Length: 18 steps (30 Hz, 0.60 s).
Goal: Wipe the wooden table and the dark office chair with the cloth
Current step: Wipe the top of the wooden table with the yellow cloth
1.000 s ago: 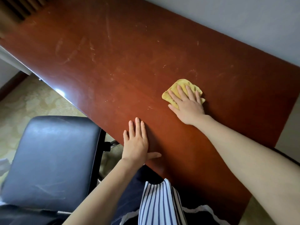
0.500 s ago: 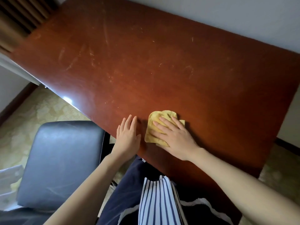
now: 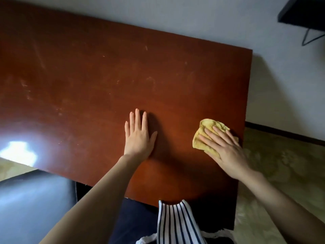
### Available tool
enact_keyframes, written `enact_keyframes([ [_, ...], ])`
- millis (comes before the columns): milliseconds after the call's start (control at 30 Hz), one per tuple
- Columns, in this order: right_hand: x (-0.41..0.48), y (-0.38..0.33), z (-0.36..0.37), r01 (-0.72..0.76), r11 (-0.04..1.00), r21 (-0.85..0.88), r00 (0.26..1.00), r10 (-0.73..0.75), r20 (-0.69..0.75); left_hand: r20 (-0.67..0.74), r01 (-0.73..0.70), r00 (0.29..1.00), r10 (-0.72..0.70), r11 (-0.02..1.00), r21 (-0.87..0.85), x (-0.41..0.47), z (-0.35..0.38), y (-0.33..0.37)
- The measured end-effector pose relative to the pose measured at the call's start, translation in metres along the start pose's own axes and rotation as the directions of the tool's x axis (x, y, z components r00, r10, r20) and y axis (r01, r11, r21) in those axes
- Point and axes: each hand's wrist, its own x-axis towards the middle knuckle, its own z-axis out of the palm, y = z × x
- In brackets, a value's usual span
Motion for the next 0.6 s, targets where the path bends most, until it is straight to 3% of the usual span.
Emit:
enact_keyframes([
  [300,0.081,0.045,-0.019,-0.221,0.974,0.054,0.971,0.225,-0.083,-0.164,-0.021,0.986,0.018,1.0,-0.017,0.009,0.019,-0.007],
  [600,0.204,0.012,-0.033,-0.437,0.899,0.031,0.883,0.436,-0.172,-0.201,0.057,0.977,-0.076,0.994,-0.098,0.015,0.019,-0.008],
])
